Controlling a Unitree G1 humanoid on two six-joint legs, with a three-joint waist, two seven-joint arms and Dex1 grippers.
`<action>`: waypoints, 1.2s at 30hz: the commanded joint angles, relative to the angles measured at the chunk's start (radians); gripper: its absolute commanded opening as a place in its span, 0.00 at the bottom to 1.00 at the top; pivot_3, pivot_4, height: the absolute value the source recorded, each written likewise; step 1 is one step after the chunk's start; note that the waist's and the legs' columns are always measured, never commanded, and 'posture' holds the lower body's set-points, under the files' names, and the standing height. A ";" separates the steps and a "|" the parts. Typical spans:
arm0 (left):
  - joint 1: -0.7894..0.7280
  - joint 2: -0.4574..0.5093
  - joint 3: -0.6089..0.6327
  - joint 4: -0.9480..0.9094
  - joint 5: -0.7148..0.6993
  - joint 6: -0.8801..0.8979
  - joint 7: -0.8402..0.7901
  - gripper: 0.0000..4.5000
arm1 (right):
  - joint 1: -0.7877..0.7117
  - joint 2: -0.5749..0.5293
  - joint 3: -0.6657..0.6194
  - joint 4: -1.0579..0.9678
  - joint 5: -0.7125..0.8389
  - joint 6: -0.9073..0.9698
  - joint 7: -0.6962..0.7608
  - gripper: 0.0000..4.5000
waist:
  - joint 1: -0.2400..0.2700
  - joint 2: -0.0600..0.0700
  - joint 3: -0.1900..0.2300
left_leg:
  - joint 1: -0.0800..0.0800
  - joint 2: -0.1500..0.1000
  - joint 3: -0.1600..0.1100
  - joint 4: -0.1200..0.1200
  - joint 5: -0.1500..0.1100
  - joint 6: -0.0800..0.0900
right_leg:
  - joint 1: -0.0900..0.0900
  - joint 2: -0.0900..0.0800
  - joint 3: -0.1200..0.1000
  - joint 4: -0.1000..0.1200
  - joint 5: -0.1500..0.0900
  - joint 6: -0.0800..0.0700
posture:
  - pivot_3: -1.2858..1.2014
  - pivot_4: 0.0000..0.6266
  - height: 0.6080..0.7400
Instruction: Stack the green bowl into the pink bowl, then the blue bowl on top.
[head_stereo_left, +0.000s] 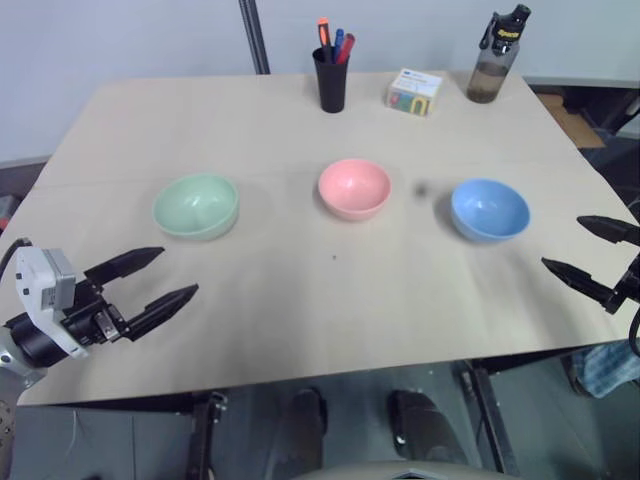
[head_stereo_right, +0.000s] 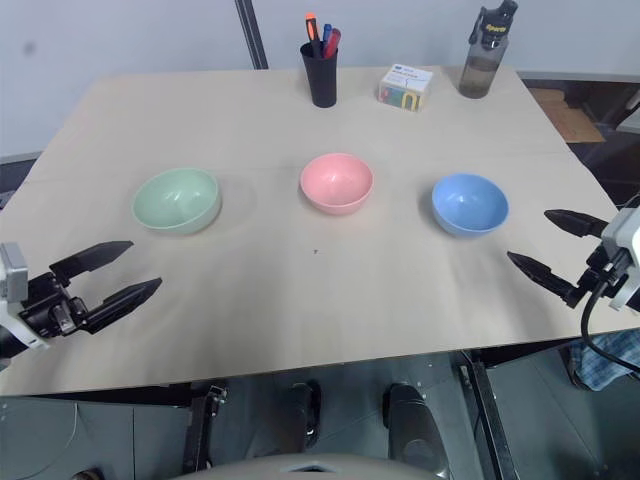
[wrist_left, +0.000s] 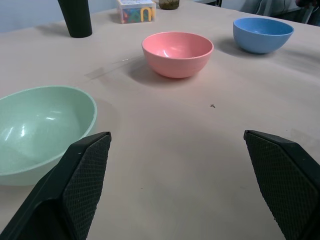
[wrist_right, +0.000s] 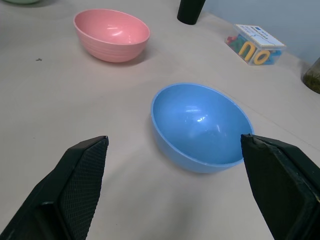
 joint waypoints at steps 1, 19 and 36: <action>-0.008 0.007 0.026 -0.030 -0.015 0.004 0.008 1.00 | -0.039 -0.004 0.033 -0.016 0.001 -0.021 0.004 0.99 | 0.000 0.000 0.000 | 0.000 0.000 0.000 0.000 0.000 0.000 | 0.000 0.000 0.000 0.000 0.000 0.000 | 0.52 0.24 1.00; -0.073 -0.139 -0.169 -0.306 -0.107 0.067 0.191 1.00 | -0.653 0.274 0.739 0.171 -0.340 -0.034 -0.107 0.99 | -0.006 0.000 0.000 | 0.001 0.001 -0.001 0.002 0.000 0.000 | 0.000 0.003 0.000 0.005 0.001 0.000 | 0.52 0.24 1.00; 0.198 -0.264 -0.071 -0.534 -0.168 0.019 0.314 1.00 | -1.173 0.619 1.013 1.060 -0.786 -0.556 -0.255 0.66 | -0.004 0.000 0.000 | 0.000 0.000 -0.002 0.001 0.000 0.000 | 0.000 0.003 -0.001 0.004 0.003 -0.005 | 0.52 0.24 1.00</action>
